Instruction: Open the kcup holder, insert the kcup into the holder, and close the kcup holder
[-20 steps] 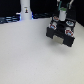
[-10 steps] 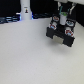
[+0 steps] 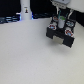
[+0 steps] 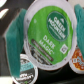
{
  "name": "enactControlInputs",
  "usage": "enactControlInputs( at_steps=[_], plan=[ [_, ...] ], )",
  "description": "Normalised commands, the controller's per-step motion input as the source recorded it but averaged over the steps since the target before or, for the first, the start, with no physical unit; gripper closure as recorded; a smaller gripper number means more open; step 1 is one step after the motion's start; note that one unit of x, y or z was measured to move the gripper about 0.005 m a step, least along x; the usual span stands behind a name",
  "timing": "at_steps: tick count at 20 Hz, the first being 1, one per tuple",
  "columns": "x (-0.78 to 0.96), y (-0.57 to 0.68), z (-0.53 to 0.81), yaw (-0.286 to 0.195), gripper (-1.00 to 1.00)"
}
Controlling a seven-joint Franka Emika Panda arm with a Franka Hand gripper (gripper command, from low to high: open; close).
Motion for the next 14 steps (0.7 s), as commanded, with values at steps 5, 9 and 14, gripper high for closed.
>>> enactControlInputs(
  at_steps=[5, 9, 14],
  plan=[
    [0.02, 0.12, -0.03, 0.008, 1.00],
    [-0.15, 0.19, 0.31, -0.009, 1.00],
    [-0.02, 0.08, 0.01, 0.011, 1.00]
  ],
)
